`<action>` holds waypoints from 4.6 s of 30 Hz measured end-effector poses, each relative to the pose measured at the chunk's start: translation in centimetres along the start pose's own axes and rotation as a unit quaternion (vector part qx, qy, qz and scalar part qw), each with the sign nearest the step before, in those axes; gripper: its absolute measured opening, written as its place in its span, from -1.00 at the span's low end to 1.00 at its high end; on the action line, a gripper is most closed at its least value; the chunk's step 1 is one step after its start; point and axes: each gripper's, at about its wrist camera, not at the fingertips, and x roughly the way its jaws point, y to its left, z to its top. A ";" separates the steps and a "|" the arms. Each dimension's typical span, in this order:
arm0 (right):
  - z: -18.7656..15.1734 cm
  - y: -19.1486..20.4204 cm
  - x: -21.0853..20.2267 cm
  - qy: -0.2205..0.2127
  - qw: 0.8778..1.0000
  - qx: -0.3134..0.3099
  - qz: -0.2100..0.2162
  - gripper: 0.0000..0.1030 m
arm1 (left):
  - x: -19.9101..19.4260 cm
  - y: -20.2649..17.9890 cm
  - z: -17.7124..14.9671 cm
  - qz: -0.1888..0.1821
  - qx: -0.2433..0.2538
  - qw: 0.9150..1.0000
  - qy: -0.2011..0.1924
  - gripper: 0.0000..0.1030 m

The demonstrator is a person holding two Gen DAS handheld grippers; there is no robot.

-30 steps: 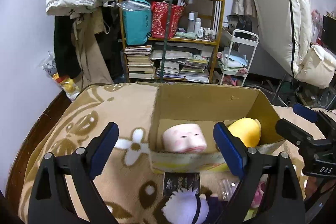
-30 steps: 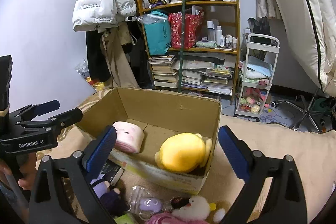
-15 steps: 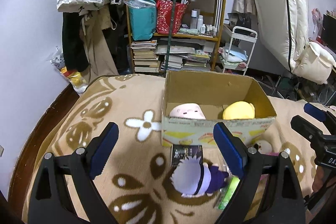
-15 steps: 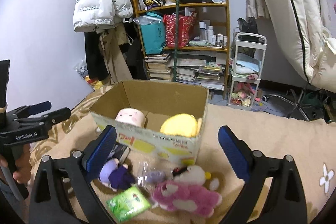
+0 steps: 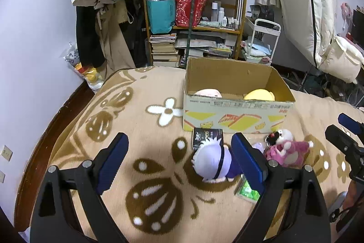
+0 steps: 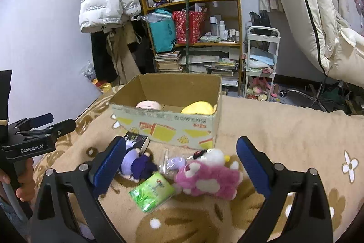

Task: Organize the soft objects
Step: 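Move both tools back down toward the remaining items on the blanket, then grasp the white-haired plush doll with the left tool while the right tool grasps the green tissue pack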

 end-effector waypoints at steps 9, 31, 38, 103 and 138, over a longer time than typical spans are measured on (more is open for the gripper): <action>-1.2 1.5 0.3 0.026 1.000 -0.016 0.005 0.97 | -0.4 -0.5 -1.5 0.015 0.007 1.000 0.018 0.76; -2.8 2.8 5.9 0.120 0.992 -0.031 0.015 0.78 | 4.4 -0.7 -1.6 -0.004 -0.010 0.996 0.092 0.76; -3.3 3.4 7.4 0.142 0.989 -0.044 0.025 0.77 | 6.0 -1.3 -1.9 -0.008 -0.004 0.993 0.114 0.76; -7.9 7.7 16.3 0.287 0.948 -0.076 0.113 0.80 | 17.8 -2.2 -4.8 -0.094 -0.069 0.964 0.239 0.71; -6.3 1.4 14.8 0.274 0.957 0.002 0.093 0.07 | 12.3 -5.0 -3.3 -0.052 -0.009 0.982 0.179 0.08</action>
